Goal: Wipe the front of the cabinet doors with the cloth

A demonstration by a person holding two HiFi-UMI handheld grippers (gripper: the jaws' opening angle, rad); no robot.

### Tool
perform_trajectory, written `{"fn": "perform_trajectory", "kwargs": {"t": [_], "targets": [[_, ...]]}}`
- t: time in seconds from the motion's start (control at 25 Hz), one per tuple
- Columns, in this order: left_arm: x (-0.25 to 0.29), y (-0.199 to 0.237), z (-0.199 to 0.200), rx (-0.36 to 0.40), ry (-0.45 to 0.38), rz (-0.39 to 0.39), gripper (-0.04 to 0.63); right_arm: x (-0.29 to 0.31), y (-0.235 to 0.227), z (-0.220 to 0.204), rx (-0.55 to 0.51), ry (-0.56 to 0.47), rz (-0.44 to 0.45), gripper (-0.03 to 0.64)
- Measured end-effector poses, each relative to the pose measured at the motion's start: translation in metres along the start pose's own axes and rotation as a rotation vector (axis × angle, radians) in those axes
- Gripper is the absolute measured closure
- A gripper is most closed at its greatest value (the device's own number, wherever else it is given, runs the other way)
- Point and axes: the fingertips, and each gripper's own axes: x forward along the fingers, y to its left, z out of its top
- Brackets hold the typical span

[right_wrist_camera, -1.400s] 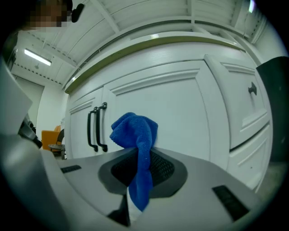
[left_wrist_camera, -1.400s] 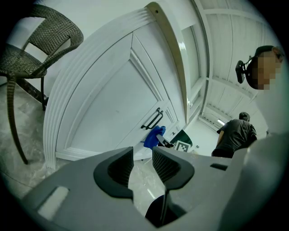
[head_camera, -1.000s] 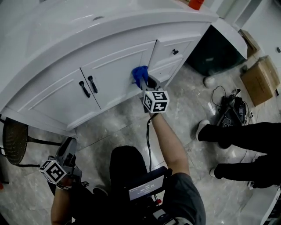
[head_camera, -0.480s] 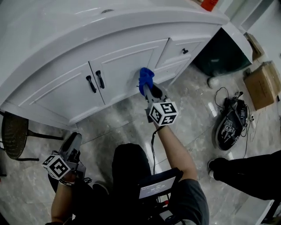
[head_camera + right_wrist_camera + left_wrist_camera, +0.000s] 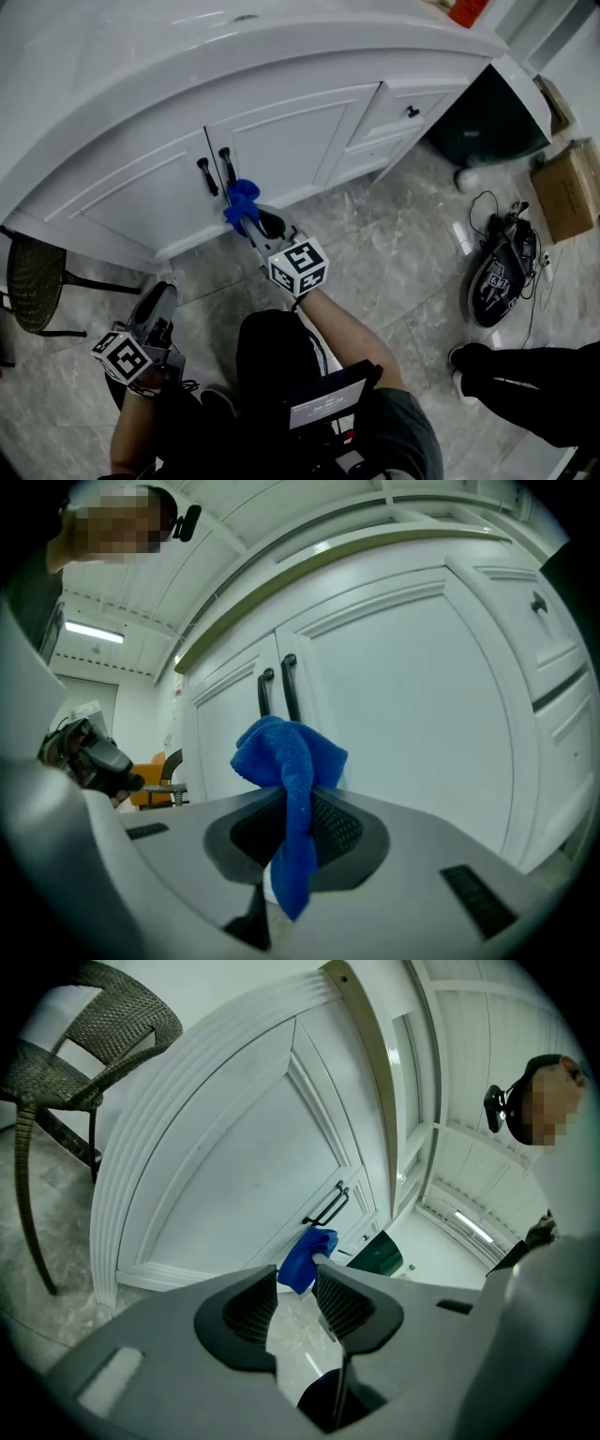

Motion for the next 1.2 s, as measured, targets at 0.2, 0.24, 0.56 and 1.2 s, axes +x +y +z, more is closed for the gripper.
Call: {"fn": "perform_trajectory", "kwargs": {"t": [0.2,0.24,0.56,1.2], "targets": [[-0.003,0.007,-0.004,0.002,0.004,0.014,0.463,0.026,-0.013,-0.025,-0.024,0.049,-0.033,0.56],[-0.003,0.007,-0.005,0.003,0.007,0.017,0.463,0.028,-0.018,-0.028,-0.028,0.055,-0.051,0.56],[0.01,0.0,-0.012,0.01,0.031,0.003,0.463,0.012,-0.062,-0.019,-0.073,0.053,-0.162,0.56],[0.014,-0.002,-0.02,-0.001,0.053,0.01,0.463,-0.078,-0.226,0.003,-0.003,0.012,-0.494,0.56]]}}
